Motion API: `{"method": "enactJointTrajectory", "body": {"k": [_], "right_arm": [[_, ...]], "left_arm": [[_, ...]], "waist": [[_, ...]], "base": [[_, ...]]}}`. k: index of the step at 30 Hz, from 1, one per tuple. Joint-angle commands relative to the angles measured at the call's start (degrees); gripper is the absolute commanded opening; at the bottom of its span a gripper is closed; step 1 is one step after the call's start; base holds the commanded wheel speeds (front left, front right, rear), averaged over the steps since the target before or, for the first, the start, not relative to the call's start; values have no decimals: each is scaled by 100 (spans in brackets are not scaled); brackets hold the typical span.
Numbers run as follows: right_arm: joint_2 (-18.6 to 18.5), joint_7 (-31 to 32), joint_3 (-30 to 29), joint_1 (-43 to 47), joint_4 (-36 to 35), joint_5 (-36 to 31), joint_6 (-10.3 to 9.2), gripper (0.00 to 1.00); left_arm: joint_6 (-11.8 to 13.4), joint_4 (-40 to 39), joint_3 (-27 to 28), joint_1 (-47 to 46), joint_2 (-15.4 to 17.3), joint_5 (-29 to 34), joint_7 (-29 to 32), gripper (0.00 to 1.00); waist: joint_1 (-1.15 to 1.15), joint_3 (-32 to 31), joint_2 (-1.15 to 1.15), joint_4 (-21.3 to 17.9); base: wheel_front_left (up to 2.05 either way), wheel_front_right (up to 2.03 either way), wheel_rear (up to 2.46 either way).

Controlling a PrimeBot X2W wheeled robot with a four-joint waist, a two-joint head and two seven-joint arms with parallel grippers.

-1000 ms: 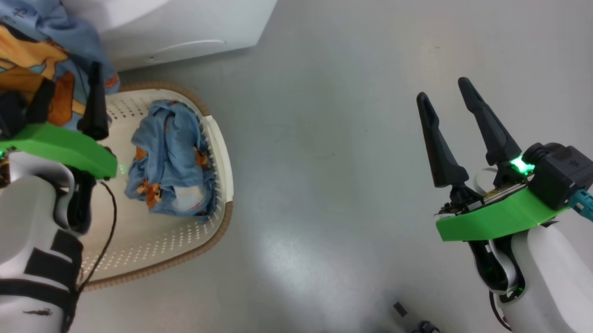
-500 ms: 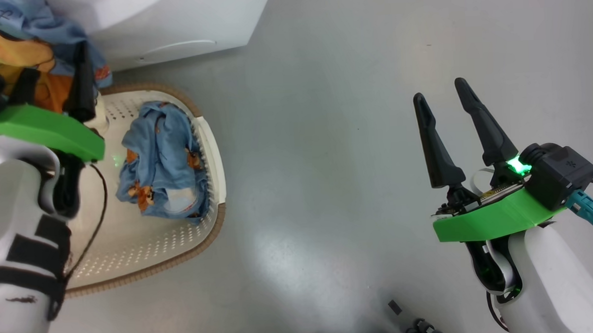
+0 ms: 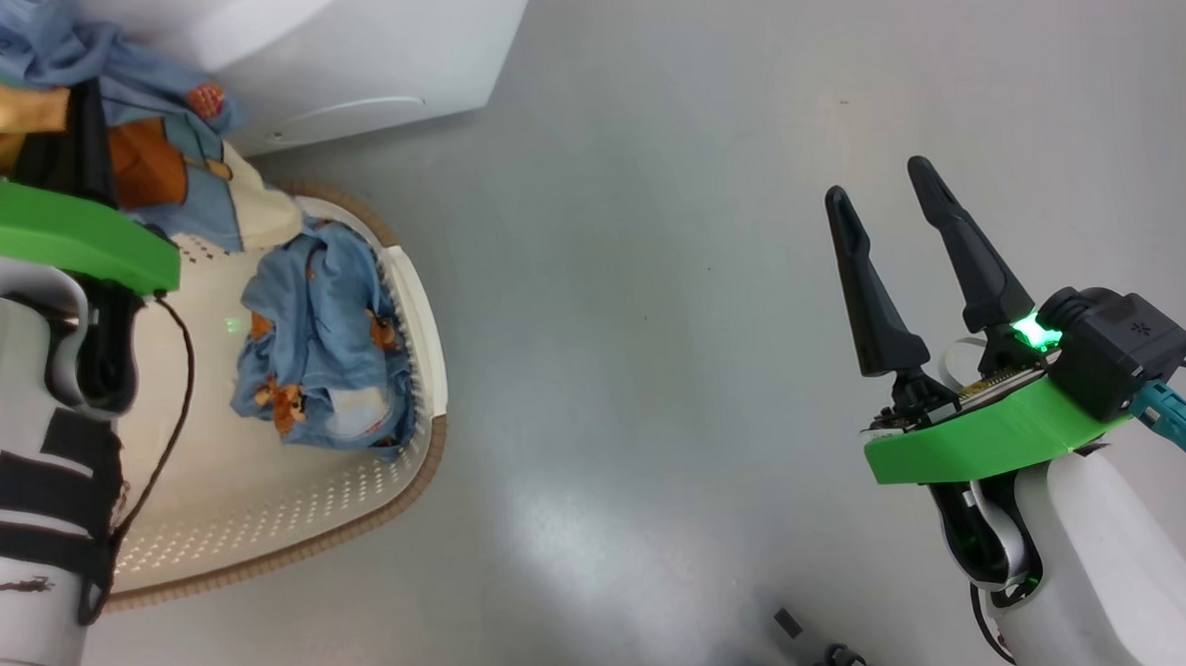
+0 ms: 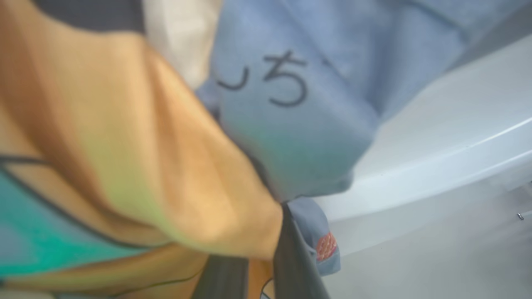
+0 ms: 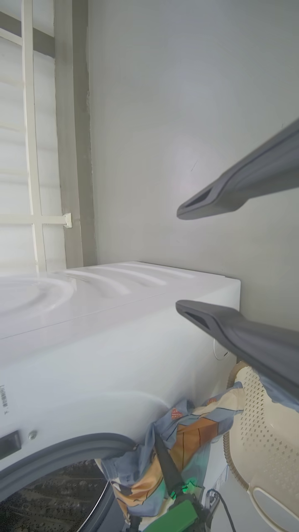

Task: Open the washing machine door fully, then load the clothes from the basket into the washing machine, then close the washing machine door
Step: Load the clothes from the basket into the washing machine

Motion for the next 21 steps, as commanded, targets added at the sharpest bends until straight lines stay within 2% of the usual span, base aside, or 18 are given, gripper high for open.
{"method": "enactJointTrajectory", "body": {"k": [1,7,11,13,21], "right_arm": [[-20,-46,91,129,-110,14,25,100],[-67,-46,48,164,-122,-1,25,100],[-121,-46,23,198,-120,-4,25,100],[-128,-46,21,206,-119,-6,25,100],[-164,-46,35,241,-106,-5,25,100]], "left_arm": [[3,-179,190,93,237,16,-37,0],[3,-577,597,398,199,248,-37,0],[3,-953,1207,692,105,556,-37,0],[3,-1028,1328,747,81,649,-37,0],[3,-1714,2148,1030,-122,1543,-37,0]], "waist": [[0,-45,0,39],[0,-174,0,191],[0,-296,0,321],[0,-317,0,341],[0,-455,0,407]], "base": [[0,0,0],[0,0,0],[0,0,0],[0,0,0],[0,0,0]]}}
